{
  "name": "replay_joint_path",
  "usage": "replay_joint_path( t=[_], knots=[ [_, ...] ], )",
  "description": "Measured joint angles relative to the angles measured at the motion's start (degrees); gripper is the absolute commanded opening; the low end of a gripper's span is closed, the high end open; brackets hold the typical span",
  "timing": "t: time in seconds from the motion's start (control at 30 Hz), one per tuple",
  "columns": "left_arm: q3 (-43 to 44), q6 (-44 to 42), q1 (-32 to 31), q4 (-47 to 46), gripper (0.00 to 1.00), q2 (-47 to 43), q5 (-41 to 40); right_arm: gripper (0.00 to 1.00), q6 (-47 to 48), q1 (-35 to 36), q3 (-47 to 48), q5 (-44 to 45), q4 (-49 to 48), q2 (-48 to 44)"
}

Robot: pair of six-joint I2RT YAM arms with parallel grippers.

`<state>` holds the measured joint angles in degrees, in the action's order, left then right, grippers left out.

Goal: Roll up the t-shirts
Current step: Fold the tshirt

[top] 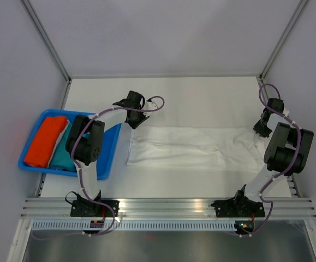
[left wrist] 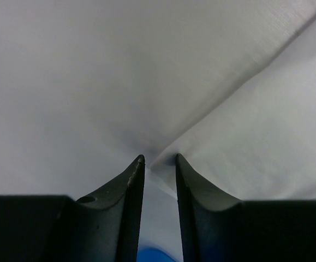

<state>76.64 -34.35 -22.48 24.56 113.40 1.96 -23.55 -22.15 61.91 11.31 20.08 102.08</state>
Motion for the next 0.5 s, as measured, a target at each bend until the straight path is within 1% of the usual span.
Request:
replay_joint_path(
  t=[0.03, 0.1, 0.13, 0.2, 0.23, 0.5],
  knots=[
    [0.0, 0.33, -0.04, -0.17, 0.35, 0.11, -0.17, 0.21, 0.28, -0.28, 0.37, -0.04, -0.22, 0.61],
    [0.0, 0.87, -0.07, -0.57, 0.35, 0.24, -0.57, 0.14, 0.96, -0.66, 1.29, 0.0, -0.46, 1.64],
    [0.0, 1.14, -0.11, -0.79, 0.35, 0.33, -0.7, 0.07, 1.2, -0.76, 1.57, 0.04, -0.72, 1.92],
    [0.02, 1.64, -0.13, -1.09, 0.35, 0.44, -0.92, 0.02, 1.57, -0.79, 1.81, 0.2, -1.05, 1.95],
    [0.04, 1.92, -0.13, -1.22, 0.35, 0.44, -1.03, 0.0, 1.66, -0.81, 2.01, 0.28, -1.14, 1.95],
    [0.35, 3.08, -0.15, -1.99, 0.34, 0.87, -1.44, 0.01, 2.45, -2.03, 4.39, 0.57, -1.53, 3.82]
  ],
)
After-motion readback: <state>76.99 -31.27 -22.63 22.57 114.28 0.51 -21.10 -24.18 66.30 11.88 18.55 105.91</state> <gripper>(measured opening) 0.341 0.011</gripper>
